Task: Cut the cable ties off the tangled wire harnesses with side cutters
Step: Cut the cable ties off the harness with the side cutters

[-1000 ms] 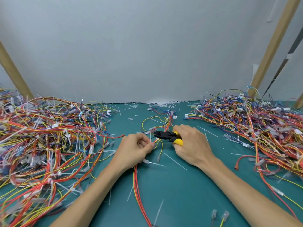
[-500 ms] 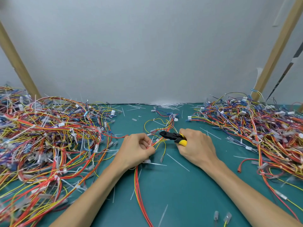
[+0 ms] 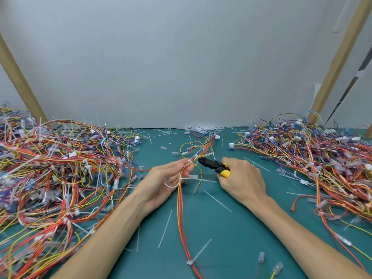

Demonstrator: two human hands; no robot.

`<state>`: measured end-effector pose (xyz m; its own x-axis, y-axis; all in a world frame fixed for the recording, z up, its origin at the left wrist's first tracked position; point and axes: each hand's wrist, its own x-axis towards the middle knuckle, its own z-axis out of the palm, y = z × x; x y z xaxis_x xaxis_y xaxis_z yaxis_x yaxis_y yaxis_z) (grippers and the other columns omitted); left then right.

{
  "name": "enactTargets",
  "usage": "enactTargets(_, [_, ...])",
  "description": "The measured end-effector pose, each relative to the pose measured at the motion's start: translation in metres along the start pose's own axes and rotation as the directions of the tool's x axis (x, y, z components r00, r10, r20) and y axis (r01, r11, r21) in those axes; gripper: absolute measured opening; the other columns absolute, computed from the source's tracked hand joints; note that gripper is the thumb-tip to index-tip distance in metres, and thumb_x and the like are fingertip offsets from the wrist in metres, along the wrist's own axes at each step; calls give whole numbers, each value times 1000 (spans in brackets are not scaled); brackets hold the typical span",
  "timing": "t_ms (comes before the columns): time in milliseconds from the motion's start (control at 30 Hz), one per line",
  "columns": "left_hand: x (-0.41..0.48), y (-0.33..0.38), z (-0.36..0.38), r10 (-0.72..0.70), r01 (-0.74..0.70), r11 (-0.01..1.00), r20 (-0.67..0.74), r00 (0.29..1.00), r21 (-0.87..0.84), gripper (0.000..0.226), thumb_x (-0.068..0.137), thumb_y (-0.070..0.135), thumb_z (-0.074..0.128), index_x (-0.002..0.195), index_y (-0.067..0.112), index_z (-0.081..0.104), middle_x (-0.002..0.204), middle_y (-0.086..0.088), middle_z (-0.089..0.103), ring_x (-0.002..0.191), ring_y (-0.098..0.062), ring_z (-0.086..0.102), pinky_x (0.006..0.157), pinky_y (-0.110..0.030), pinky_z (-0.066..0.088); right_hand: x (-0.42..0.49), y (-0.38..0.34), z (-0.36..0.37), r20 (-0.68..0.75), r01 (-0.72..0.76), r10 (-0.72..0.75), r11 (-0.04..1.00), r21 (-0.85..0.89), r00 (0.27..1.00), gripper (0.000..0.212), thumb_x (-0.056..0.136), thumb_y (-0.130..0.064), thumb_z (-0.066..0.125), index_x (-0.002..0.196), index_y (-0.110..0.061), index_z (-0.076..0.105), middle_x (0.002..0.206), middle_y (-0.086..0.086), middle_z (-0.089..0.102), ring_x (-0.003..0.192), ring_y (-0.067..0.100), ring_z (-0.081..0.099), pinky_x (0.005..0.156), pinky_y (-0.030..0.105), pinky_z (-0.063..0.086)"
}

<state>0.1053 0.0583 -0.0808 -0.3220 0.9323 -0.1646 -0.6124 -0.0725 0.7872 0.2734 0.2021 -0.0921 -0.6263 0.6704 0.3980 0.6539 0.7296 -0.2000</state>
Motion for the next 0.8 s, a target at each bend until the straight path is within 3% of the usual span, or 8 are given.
enactTargets(133, [2, 3, -8, -36, 34, 997, 38, 999, 63, 28, 75, 6, 63, 100, -1, 75, 111, -19, 71, 86, -14, 74, 80, -15, 53, 0, 0, -1, 5, -9, 9, 1000, -28, 1000, 25, 82, -40, 57, 71, -25, 42, 56, -11, 34, 63, 28, 39, 52, 33, 24])
enactTargets(333, [0, 5, -15, -88, 81, 994, 99, 991, 74, 28, 78, 7, 64, 102, 1, 76, 114, -16, 70, 86, -13, 72, 84, -16, 52, 0, 1, -1, 45, -7, 11, 997, -71, 999, 24, 82, -39, 54, 71, -25, 38, 57, -9, 33, 65, 28, 40, 56, 34, 28])
enactTargets(467, [-2, 5, -13, -65, 59, 996, 102, 993, 67, 27, 78, 7, 64, 101, 2, 76, 106, -13, 71, 77, -9, 69, 74, -15, 56, 0, 1, -2, 51, 8, -2, 994, -109, 999, 25, 83, -40, 53, 72, -25, 37, 59, -8, 33, 66, 28, 41, 55, 33, 27])
enactTargets(633, [-3, 2, -9, 1, -12, 988, 75, 997, 157, 32, 77, 8, 66, 107, 1, 72, 106, -13, 70, 79, -10, 69, 68, -16, 54, -2, 0, -4, 45, 53, -46, 987, -152, 998, 21, 85, -39, 50, 77, -26, 36, 73, -5, 49, 77, 28, 56, 56, 33, 26])
enactTargets(800, [-3, 0, -9, 29, -48, 974, 92, 995, 221, 35, 78, 7, 64, 112, -1, 67, 99, -8, 73, 78, -8, 68, 70, -16, 53, -4, -5, -6, -26, 96, -102, 979, -183, 994, 21, 80, -33, 57, 77, -24, 39, 75, -3, 53, 68, 25, 44, 60, 32, 23])
